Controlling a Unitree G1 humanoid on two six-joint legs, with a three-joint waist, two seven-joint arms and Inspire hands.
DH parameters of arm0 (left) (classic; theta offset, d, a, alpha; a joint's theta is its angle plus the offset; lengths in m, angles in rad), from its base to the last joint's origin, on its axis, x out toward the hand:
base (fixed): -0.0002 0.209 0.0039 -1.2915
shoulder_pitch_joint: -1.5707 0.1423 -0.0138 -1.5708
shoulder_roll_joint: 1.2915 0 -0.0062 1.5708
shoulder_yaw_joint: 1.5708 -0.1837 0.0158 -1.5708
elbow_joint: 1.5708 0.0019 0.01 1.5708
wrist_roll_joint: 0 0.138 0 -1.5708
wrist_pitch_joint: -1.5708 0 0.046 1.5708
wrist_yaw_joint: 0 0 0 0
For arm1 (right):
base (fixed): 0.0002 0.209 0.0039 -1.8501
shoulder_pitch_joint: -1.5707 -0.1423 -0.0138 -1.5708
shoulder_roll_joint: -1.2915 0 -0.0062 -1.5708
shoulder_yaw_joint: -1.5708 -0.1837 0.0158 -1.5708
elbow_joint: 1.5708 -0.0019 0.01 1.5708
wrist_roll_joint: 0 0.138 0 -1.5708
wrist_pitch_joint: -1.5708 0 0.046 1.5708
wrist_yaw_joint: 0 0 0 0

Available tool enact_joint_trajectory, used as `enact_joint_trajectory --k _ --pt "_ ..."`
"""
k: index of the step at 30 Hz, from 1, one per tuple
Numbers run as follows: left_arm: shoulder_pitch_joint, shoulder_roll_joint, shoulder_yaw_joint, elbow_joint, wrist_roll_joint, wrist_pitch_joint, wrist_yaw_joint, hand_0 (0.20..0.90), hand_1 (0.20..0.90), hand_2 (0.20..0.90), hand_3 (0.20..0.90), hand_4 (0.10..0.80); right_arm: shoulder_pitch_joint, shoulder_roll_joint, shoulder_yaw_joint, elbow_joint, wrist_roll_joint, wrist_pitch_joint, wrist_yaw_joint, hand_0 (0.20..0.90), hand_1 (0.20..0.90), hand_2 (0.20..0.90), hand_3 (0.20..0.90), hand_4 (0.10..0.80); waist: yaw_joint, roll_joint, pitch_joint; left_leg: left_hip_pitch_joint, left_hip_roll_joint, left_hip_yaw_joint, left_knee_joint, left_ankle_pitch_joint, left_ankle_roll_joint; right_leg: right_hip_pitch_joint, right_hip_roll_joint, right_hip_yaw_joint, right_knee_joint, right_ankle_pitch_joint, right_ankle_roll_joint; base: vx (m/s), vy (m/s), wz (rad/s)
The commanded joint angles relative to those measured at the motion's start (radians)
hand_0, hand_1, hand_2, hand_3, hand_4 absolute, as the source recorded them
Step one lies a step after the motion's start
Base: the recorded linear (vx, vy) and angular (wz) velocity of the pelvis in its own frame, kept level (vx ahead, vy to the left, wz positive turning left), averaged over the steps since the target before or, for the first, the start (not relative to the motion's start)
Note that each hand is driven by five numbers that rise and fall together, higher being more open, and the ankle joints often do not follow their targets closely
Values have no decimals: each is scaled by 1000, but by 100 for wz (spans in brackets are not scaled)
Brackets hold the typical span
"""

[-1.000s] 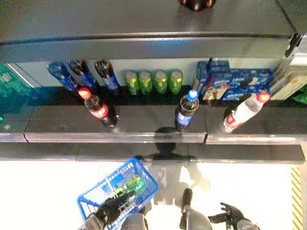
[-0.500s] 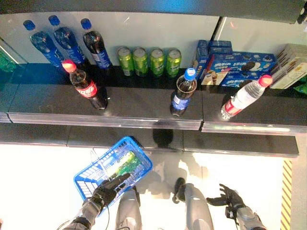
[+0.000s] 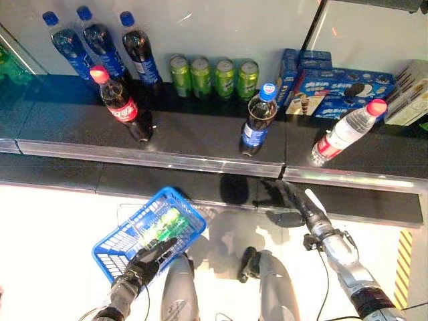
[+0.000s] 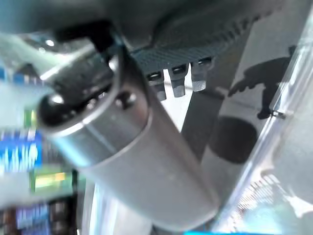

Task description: Pick up the drink and place into the basket.

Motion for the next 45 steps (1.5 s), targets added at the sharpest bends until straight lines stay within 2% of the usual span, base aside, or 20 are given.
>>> enact_joint_trajectory --k 1,9,13,25,45 --pt "106 1 -86 -72 -20 -16 -97 300 300 300 200 100 -39 -56 -5 -171 3 -129 16 900 900 900 900 800 10 -9 -44 -30 -11 -3 -18 128 67 44 -17 85 -51 105 109 33 8 1" --pt "109 3 -107 -59 -10 -21 -110 300 300 300 200 100 -94 -130 -29 -308 46 -153 -12 900 900 900 900 800 9 -5 -32 -18 2 2 -16 143 59 57 -22 77 -50 108 112 41 -2 11" --pt "112 9 -103 -49 1 -12 -117 300 300 300 200 100 -117 -156 -51 -337 69 -136 -10 900 900 900 900 800 7 -3 -29 -9 3 2 -10 146 56 64 -24 77 -48 108 111 76 1 5" --pt "116 7 -113 -50 33 7 -115 300 300 300 200 100 -159 -176 -98 -350 117 -111 -95 900 900 900 900 800 5 3 -20 -2 -7 -5 3 165 55 84 -20 76 -53 116 103 68 0 6" --pt "145 -4 -116 -59 87 45 -96 300 300 300 200 100 -167 -85 -159 -257 290 16 -200 900 900 900 900 800 14 13 -24 27 -18 -4 17 206 57 135 -19 63 -58 121 86 70 0 1"
